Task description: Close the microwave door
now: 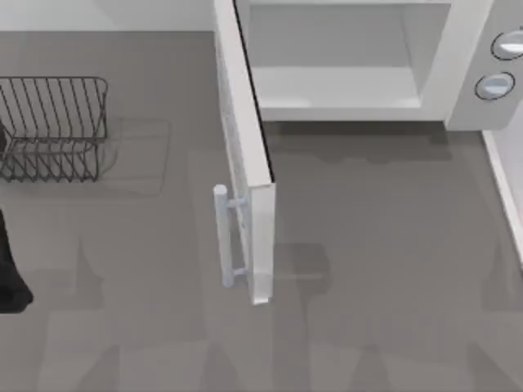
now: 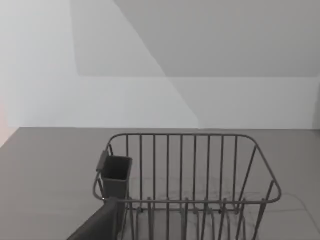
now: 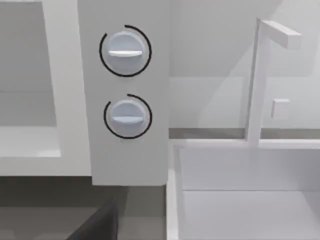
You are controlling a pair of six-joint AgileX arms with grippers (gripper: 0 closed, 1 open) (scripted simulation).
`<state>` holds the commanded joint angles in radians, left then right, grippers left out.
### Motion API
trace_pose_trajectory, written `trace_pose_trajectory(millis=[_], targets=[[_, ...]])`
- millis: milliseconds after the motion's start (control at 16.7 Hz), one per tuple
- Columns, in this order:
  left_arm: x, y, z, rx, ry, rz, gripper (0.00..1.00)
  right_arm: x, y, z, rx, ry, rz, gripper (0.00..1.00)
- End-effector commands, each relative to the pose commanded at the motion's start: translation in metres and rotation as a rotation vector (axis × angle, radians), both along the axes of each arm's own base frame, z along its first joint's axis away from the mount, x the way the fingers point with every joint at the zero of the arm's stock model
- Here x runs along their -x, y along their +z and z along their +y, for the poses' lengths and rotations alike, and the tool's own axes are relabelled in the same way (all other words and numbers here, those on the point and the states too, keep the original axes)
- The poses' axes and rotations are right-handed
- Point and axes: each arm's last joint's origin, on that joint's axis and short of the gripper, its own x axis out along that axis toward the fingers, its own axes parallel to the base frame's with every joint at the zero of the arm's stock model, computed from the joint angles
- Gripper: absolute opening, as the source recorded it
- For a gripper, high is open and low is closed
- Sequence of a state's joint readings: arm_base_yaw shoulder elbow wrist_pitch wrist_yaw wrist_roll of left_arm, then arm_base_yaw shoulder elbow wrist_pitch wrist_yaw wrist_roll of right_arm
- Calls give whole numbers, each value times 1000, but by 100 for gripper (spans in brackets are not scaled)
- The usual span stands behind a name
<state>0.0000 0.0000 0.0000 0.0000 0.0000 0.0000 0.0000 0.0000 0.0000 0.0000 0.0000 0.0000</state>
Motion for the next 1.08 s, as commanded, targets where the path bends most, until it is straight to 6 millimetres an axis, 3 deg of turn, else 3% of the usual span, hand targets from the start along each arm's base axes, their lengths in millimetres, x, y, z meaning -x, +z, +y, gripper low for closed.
trace_pose_trajectory(millis=[240, 480, 780, 1080], targets=[[0, 0, 0, 22, -5, 18, 100, 0, 0, 0, 0, 0, 0, 100], [-3, -2, -3, 188, -25, 146, 100, 0, 0, 0, 0, 0, 0, 100], [-10, -1, -7, 613, 45, 437, 100, 0, 0, 0, 0, 0, 0, 100], [-21, 6, -13, 1167, 362, 768, 100, 0, 0, 0, 0, 0, 0, 100]])
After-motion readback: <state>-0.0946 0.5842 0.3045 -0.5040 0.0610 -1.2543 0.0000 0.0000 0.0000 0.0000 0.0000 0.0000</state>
